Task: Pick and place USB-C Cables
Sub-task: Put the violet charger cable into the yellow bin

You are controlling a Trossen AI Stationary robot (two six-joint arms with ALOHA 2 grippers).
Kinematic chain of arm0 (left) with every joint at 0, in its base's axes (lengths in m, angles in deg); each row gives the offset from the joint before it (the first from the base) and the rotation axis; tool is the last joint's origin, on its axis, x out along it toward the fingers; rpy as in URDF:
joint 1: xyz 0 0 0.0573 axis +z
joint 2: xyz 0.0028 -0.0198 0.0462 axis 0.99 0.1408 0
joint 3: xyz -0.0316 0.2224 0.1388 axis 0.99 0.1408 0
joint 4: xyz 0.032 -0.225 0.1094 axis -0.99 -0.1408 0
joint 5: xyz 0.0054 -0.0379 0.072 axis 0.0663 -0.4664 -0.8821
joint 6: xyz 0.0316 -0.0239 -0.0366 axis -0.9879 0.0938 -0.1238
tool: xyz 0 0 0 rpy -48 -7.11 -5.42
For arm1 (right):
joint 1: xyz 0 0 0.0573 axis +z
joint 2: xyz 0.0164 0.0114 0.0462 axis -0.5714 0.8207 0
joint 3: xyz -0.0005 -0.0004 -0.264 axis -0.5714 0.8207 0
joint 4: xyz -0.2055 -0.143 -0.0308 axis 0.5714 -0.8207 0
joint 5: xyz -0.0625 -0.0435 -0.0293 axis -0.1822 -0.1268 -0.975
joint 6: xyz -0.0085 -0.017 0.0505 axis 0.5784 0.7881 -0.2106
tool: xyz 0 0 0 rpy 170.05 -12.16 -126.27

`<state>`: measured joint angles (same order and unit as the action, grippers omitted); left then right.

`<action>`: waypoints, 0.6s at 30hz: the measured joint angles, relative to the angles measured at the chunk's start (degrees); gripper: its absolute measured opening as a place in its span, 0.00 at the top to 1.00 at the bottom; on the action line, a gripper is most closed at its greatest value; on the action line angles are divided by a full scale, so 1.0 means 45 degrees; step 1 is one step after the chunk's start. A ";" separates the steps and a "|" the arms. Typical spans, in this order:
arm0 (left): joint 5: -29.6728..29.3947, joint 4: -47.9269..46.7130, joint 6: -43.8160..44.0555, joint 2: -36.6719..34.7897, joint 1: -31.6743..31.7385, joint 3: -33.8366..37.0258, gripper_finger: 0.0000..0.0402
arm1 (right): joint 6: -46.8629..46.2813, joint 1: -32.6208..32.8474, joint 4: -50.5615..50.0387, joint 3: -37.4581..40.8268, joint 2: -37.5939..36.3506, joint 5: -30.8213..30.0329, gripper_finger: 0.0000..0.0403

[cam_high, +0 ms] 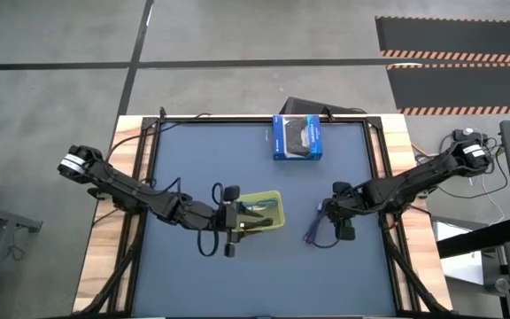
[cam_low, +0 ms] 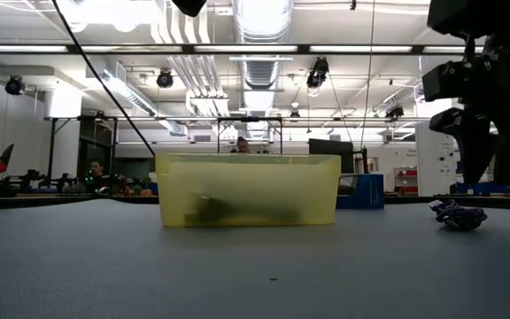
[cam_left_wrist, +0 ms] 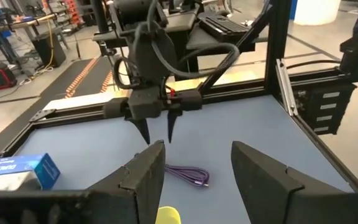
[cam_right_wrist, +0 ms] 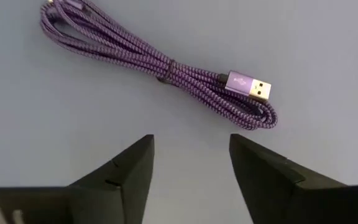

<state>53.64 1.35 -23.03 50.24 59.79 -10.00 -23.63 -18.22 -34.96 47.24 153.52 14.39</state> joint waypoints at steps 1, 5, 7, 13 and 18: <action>-0.0071 0.0002 -0.0004 0.0000 0.0007 0.0000 0.58 | -0.0008 0.0000 0.0080 0.0000 0.0141 0.0000 0.48; -0.0215 0.0006 -0.0014 -0.0005 0.0070 0.0000 0.58 | 0.0125 0.0000 0.1272 0.0000 0.0670 0.0010 0.46; -0.0318 0.0006 -0.0019 -0.0005 0.0098 0.0000 0.58 | 0.0298 0.0000 0.1870 -0.0005 0.0912 0.0018 0.46; -0.0405 0.0006 -0.0024 -0.0005 0.0177 0.0000 0.58 | 0.1224 0.0000 0.1841 -0.0813 0.2003 0.0015 0.46; -0.0409 0.0006 -0.0024 -0.0005 0.0177 0.0000 0.58 | 0.2162 0.0000 0.1394 -0.1697 0.3241 0.0021 0.46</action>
<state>51.80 1.38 -23.14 50.22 60.59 -10.00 -13.91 -18.22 -28.69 39.60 168.10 14.48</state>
